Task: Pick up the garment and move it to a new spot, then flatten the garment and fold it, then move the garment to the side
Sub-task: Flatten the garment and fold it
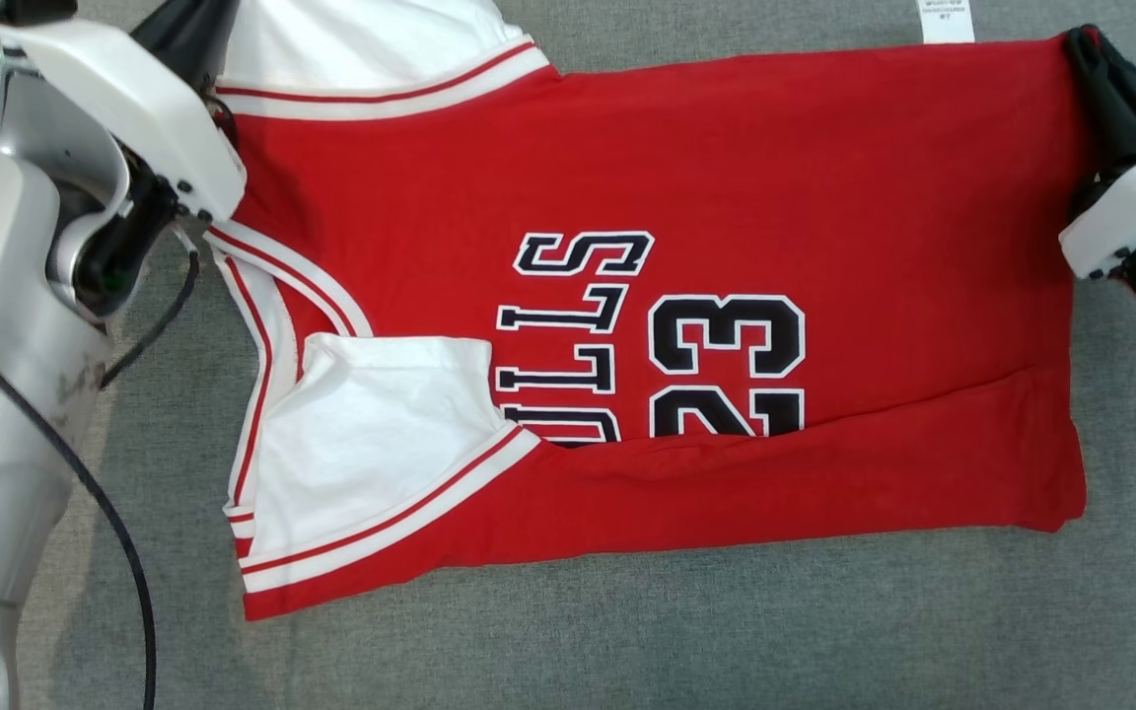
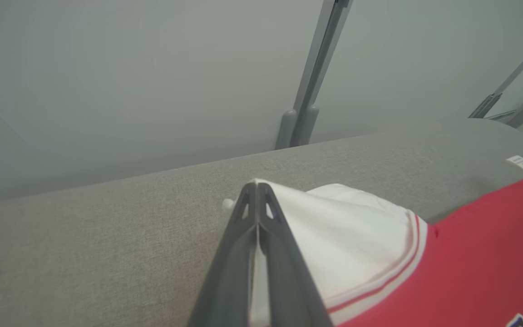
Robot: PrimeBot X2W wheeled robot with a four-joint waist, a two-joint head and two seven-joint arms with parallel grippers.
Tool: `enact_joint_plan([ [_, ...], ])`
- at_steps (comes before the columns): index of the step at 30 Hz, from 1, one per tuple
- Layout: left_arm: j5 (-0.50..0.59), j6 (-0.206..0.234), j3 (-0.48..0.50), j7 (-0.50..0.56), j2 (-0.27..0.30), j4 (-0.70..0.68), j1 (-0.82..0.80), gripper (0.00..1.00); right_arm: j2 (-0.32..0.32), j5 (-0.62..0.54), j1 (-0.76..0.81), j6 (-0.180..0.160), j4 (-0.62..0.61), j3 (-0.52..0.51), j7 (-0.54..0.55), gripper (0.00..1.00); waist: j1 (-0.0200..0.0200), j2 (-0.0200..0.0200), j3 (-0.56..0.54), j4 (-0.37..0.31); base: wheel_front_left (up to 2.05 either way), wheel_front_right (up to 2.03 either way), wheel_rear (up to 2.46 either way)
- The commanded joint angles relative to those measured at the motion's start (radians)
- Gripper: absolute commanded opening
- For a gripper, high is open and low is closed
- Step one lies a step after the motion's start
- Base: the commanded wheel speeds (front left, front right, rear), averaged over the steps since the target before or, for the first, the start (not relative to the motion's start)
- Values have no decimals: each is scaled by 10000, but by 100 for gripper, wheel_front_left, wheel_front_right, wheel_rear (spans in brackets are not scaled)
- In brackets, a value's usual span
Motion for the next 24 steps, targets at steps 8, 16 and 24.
enact_joint_plan([
  [8, -239, 434, 204, -838, 968, -3456, 2975, 0, -605, 692, 2053, -4, -1862, -220, -450, 0, -1, 0, -357, 60, 0, 0, 0],
  [16, -794, 1906, 865, -1014, 2103, -8100, 6720, 0, -712, 737, 4826, -4, -4361, -1866, 198, 0, -1, 0, -438, 230, 0, 0, 0],
  [24, -1448, 2820, 1061, -957, 2278, -9554, 9006, 0, 472, 250, 7073, -4, -5778, -3381, 1073, 0, -1, 0, -486, 342, 0, 0, 0],
])
